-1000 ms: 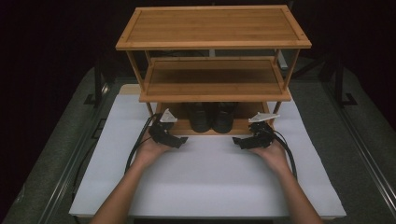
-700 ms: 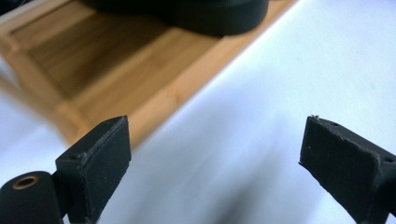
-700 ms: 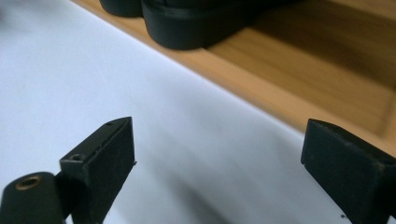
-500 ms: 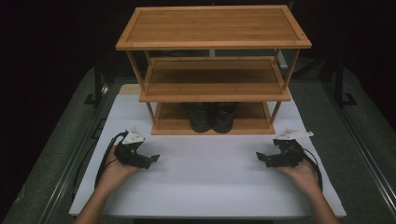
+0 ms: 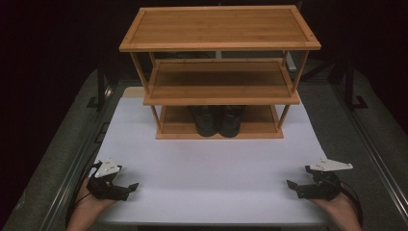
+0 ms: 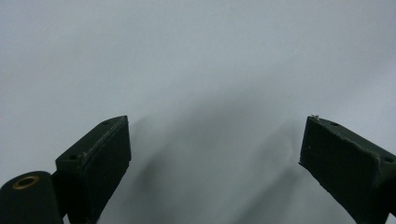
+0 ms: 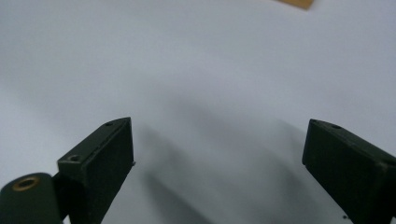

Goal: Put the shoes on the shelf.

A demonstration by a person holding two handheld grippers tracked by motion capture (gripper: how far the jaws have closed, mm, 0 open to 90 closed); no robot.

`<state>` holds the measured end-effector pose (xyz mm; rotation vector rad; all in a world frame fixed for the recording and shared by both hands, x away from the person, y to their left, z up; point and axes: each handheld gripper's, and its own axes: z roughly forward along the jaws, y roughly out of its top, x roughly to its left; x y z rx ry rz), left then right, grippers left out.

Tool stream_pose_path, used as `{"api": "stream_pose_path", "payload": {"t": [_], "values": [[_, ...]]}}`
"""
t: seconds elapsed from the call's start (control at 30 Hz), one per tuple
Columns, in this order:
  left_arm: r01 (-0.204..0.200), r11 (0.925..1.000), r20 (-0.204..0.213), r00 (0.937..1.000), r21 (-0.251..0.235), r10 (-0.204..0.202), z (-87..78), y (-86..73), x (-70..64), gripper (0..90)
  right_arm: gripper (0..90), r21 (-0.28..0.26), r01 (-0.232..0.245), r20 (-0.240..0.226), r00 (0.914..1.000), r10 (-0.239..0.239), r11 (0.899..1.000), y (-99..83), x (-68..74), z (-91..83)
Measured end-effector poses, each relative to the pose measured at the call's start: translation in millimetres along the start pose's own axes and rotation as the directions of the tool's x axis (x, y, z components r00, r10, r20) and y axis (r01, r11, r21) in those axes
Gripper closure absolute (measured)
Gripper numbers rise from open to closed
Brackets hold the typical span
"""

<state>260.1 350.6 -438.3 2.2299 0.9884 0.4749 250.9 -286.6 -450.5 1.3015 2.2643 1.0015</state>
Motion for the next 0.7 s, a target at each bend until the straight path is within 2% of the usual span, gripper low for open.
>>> {"api": "stream_pose_path", "payload": {"t": [0.03,0.13,0.3,0.37,0.7], "values": [[0.0,1.0,-0.011,0.9999,0.005,0.0,-1.5,-4.0,-0.1,8.4,8.5,0.012,0.009,0.021,0.9997,-0.009,1.0,-4.8,0.6,-2.2],[-0.006,0.9999,-0.022,0.9997,0.011,0.006,-1.1,-6.7,0.3,8.4,8.4,0.023,0.009,0.03,0.9995,-0.009,1.0,-7.2,0.3,-2.1],[0.018,0.9997,-0.006,0.9998,-0.014,-0.018,1.1,-12.0,4.3,5.5,6.9,0.032,0.009,0.029,0.9995,-0.01,0.999,-8.4,-0.8,-0.2],[0.052,0.9985,0.011,0.9986,-0.017,-0.052,2.5,-14.5,7.5,2.9,6.9,0.031,0.013,0.032,0.9994,-0.014,0.999,-8.7,-0.6,0.0],[0.05,0.9986,0.008,0.9987,-0.018,-0.05,2.7,-14.6,7.1,2.7,6.9,0.028,0.012,0.033,0.9994,-0.013,1.0,-9.1,-0.4,0.0]]}}
